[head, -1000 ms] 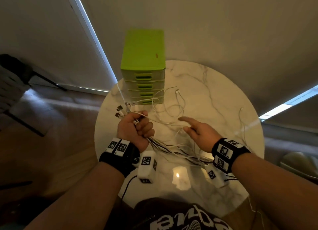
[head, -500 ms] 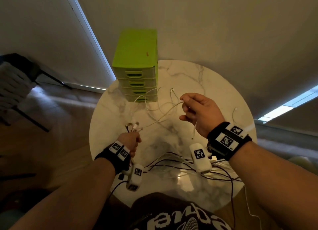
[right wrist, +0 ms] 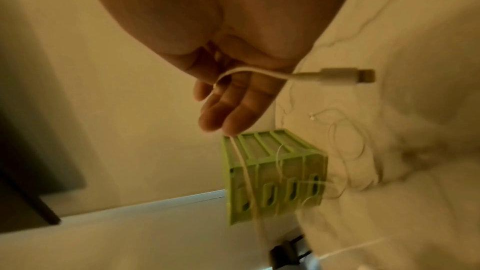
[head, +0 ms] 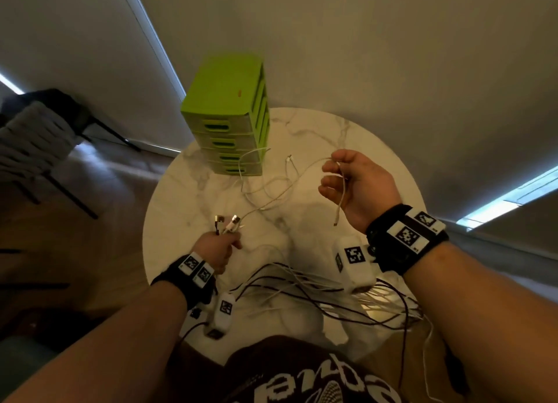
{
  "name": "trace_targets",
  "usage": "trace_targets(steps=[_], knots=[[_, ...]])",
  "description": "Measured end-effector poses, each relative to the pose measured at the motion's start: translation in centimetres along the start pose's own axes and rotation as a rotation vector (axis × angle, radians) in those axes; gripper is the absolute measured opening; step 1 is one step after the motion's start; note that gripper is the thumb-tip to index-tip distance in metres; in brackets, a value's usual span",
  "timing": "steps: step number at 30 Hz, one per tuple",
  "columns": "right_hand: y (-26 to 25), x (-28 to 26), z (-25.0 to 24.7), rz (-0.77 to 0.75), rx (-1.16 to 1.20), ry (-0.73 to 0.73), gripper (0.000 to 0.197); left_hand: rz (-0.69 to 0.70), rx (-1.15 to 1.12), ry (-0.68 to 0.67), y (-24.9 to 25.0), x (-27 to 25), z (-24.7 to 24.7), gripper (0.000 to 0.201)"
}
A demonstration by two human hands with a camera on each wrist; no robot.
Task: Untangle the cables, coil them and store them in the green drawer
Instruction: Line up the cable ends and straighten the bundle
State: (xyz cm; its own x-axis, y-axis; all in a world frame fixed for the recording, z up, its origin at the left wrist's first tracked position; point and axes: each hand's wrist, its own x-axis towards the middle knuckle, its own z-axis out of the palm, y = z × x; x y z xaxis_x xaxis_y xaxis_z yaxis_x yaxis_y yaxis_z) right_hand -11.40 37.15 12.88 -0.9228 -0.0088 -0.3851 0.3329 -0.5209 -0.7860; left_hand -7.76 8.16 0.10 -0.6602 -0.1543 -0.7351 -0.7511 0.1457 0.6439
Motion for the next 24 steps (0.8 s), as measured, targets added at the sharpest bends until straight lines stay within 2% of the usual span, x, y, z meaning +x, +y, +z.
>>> trace_targets(steps=[1,3,5,6,7,9,11,12,14,16,19,24], knots=[[0.2,0.4,-1.1,0.014,-0.167,0.042,0.032,0.022,-0.117,-0.001,0.1,-0.3,0.2,0.031],[1.0,1.2,-3.5,0.020,-0.720,0.061,0.033,0.087,-0.300,0.006,0.7,-1.0,0.6,0.030],[1.9,1.8,-5.7,0.079,-1.340,-0.064,0.031,0.132,-0.390,0.043,1.5,-1.5,1.0,0.027],[2.3,1.9,-6.3,0.132,-1.541,-0.124,0.029,0.152,-0.395,0.073,1.9,-1.9,1.3,0.026],[2.8,1.8,-6.5,0.169,-1.632,-0.162,0.028,0.174,-0.383,0.101,2.3,-2.2,1.6,0.026],[3.4,1.5,-5.7,0.087,-1.642,-0.231,0.044,0.220,-0.336,0.140,2.9,-2.9,2.5,0.025],[3.8,0.8,-3.2,-0.126,-1.519,-0.354,0.062,0.248,-0.280,0.162,3.4,-3.4,3.7,0.021],[4.0,0.3,-1.7,-0.202,-1.454,-0.424,0.063,0.254,-0.254,0.173,3.6,-3.6,4.3,0.018],[4.6,-0.1,1.1,-0.230,-1.408,-0.541,0.050,0.268,-0.182,0.198,4.2,-3.8,5.2,0.015],[4.9,0.0,2.7,-0.257,-1.425,-0.570,0.028,0.291,-0.067,0.229,4.7,-3.9,5.7,0.020],[4.2,1.2,2.8,-0.422,-1.358,-0.469,0.025,0.316,0.096,0.210,5.0,-3.8,6.2,0.028],[2.9,2.6,1.6,-0.541,-1.202,-0.144,0.022,0.301,0.384,0.121,4.4,-3.0,6.4,0.033]])
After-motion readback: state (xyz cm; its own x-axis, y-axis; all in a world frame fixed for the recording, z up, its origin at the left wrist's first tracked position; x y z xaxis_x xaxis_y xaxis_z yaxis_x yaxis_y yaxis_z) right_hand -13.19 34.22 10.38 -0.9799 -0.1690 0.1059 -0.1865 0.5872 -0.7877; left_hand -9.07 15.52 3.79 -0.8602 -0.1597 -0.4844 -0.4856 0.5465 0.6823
